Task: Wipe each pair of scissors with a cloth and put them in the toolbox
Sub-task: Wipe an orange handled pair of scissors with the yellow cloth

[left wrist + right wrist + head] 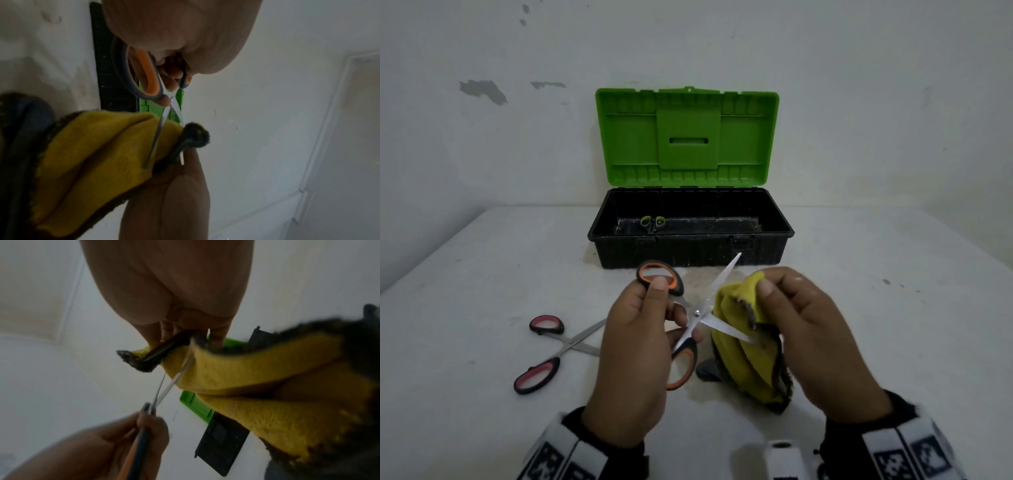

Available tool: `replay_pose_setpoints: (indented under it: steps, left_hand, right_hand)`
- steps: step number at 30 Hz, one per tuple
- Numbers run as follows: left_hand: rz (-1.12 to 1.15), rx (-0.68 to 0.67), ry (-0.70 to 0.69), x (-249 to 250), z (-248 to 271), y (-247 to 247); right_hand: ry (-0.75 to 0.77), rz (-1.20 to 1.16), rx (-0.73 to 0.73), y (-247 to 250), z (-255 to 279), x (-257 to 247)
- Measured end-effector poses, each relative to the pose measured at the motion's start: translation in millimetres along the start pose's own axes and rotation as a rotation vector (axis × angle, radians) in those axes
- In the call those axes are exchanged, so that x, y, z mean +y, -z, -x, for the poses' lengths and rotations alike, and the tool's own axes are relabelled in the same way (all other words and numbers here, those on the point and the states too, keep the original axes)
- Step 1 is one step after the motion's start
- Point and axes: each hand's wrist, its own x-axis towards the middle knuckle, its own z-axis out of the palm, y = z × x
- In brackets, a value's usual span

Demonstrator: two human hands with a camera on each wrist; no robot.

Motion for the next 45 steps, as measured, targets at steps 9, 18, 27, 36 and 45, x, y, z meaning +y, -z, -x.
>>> replay_pose_setpoints:
  steps: [9, 18, 27, 36, 45]
  left_hand:
    - [-0.051, 0.048, 0.013, -5, 4, -13]
    - [-0.028, 0.031, 0.015, -9, 7, -13]
    - [-0.106, 0.021, -0.073, -11, 8, -15]
    - [-0.023, 0.024, -0.014, -10, 11, -13]
    - [0.090, 0.123, -0.011, -7, -1, -5]
  right_hand:
    - [-0.066, 0.151, -0.108, -20, 8, 1]
    - [-0.150, -0.001, -0.141, -11, 9, -5]
    - [-0.151, 0.044, -0.049, -4, 11, -1]
    - [-0.072, 0.072, -0.045, -10, 18, -5]
    - [-0.093, 0.054, 0.023, 6, 12, 2]
